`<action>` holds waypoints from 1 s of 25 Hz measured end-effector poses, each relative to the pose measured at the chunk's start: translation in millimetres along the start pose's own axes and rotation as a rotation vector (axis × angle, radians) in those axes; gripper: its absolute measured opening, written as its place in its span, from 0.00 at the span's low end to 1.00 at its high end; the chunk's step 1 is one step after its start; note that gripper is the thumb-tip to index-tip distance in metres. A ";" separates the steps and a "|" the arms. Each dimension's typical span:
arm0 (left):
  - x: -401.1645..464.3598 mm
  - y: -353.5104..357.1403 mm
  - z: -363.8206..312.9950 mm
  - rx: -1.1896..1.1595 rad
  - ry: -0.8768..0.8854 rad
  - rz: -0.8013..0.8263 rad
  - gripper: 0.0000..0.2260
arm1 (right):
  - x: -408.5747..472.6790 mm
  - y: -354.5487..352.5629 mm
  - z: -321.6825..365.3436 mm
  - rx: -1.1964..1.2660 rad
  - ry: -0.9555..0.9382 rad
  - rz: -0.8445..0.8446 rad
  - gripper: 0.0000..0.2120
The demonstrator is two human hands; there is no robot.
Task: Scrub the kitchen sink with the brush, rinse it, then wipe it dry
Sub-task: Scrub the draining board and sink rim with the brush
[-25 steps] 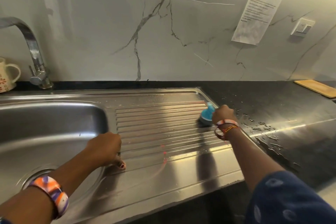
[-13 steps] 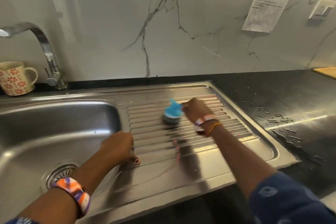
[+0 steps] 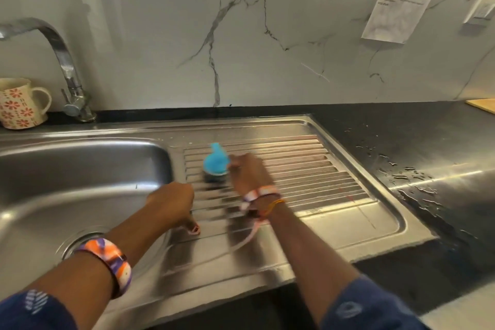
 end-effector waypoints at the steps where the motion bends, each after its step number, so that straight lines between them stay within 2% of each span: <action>1: 0.9 -2.8 -2.4 0.034 0.008 -0.006 0.24 | -5.8 17.2 17.5 -0.010 -0.056 0.014 0.16; 3: 3.0 -5.1 -5.1 0.066 0.026 -0.022 0.26 | -4.5 20.7 31.4 -0.092 -0.099 0.024 0.16; 5: 2.4 -2.2 -7.0 0.059 0.045 -0.006 0.25 | 14.7 -11.0 4.8 -0.141 -0.054 -0.003 0.16; 8: 1.6 0.9 -3.8 -0.016 0.037 -0.020 0.17 | 43.2 -90.3 -68.9 -0.253 0.113 -0.097 0.15; 11: 3.1 6.8 0.9 -0.093 0.040 -0.033 0.22 | 40.0 -176.3 -134.2 -0.284 0.379 -0.281 0.15; 13: 4.7 9.8 2.5 -0.129 0.042 -0.040 0.22 | 32.3 -199.1 -148.2 -0.247 0.467 -0.346 0.16; 15: 4.6 9.1 3.3 -0.143 0.045 -0.049 0.21 | 39.5 -173.3 -124.2 -0.180 0.401 -0.295 0.15; 18: 4.5 5.3 2.8 -0.097 0.040 -0.032 0.20 | 49.4 -72.1 -52.1 -0.071 0.177 -0.064 0.14; 21: 8.9 1.0 0.6 0.008 0.034 -0.010 0.17 | 23.5 20.7 26.0 -0.021 -0.065 0.127 0.15; 23: 10.5 0.6 -1.3 0.032 0.037 -0.008 0.20 | 12.1 30.9 41.3 -0.093 -0.138 0.123 0.16; 25: 12.1 1.8 -4.0 0.051 0.053 -0.007 0.22 | 15.8 -2.5 11.0 -0.126 -0.090 0.037 0.16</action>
Point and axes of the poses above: each hand's wrist, its own x-axis towards the middle knuckle, its own y-axis out of the palm, z = x × y, the point moved 10 cm from there along x, towards the middle knuckle, and after that the axes turned 12 degrees about x, right-handed, at the moved point
